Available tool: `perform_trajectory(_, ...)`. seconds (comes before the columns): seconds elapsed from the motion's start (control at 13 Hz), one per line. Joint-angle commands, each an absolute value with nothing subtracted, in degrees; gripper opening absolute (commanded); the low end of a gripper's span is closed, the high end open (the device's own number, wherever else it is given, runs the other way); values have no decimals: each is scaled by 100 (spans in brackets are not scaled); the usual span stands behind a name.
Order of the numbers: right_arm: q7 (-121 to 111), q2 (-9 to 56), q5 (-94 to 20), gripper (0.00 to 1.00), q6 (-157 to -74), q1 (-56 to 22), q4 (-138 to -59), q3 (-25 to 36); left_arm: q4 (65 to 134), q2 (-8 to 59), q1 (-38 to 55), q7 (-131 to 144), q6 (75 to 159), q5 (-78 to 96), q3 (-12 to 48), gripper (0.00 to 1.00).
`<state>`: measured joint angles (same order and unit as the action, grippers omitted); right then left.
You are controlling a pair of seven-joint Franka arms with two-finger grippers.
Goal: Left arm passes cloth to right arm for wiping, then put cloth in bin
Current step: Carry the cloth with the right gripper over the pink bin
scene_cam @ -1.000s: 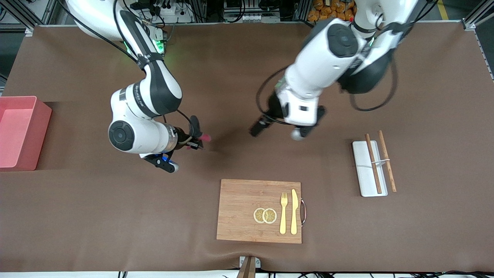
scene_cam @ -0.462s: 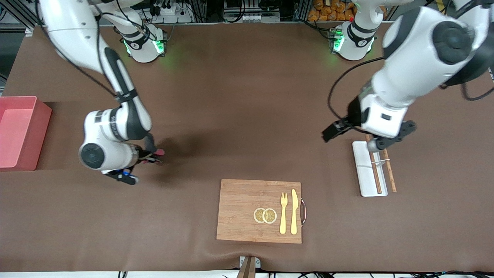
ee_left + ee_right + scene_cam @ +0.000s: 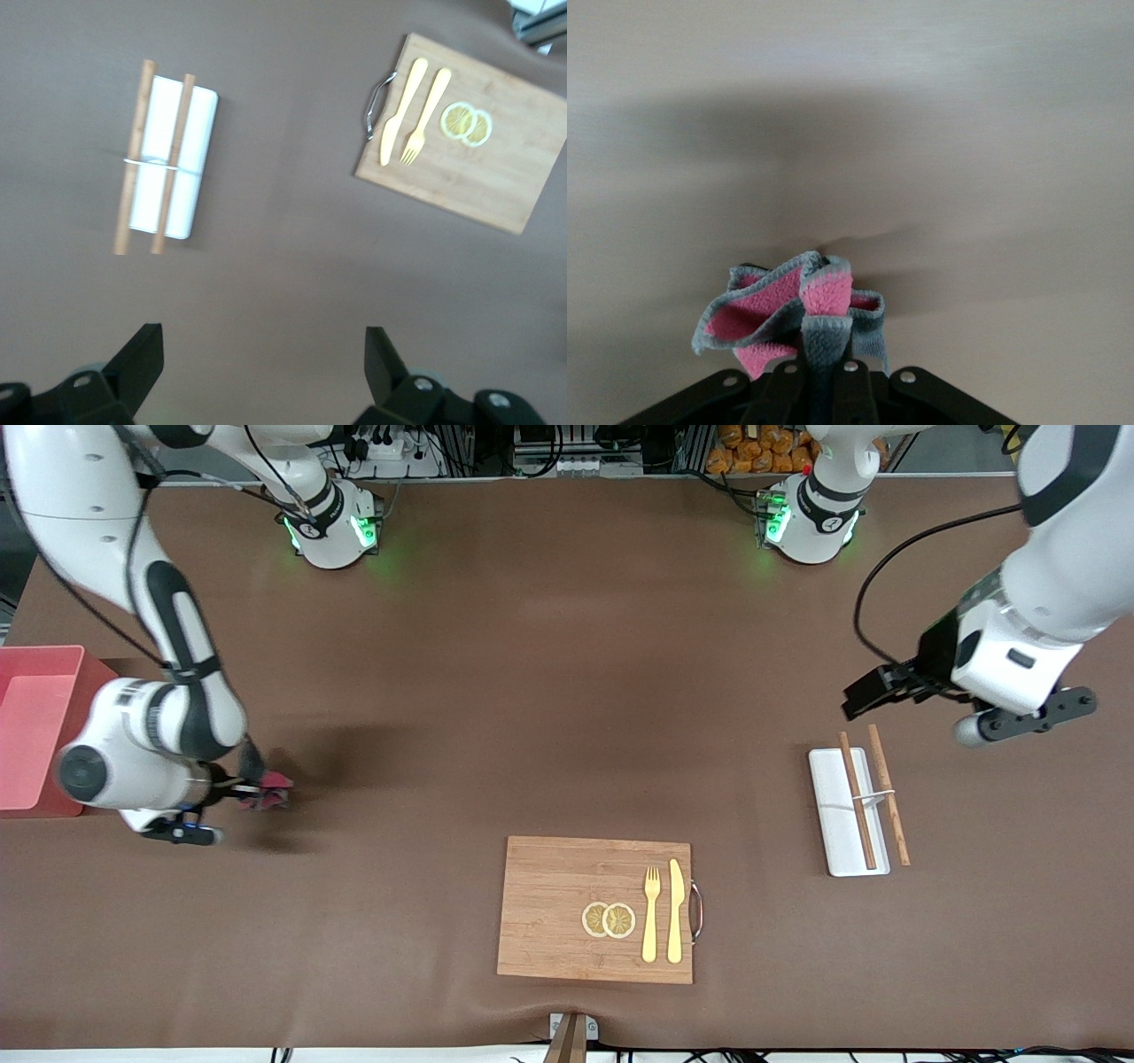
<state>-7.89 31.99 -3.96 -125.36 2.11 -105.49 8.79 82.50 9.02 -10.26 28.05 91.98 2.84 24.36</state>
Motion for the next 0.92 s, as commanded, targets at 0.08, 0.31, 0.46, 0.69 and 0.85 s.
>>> perform_trajectory(0.08,-2264,2962,235,0,-12560,1333,-10609,773,8542,450,-1301,1875,8947,176,2365,100)
perform_trajectory(0.31,-3398,2944,543,0,-12577,2089,-10512,773,8920,63,-339,962,8965,184,938,100)
perform_trajectory(0.46,-3795,2814,930,0,-12665,2468,-10450,765,9008,-17,-141,677,8956,176,537,100)
perform_trajectory(0.69,-3771,2567,967,0,-12455,2392,-10459,765,9272,-263,-114,659,9009,167,483,100)
perform_trajectory(0.85,-3736,2645,967,0,-12498,2312,-10459,756,9229,-290,43,650,8948,167,256,100)
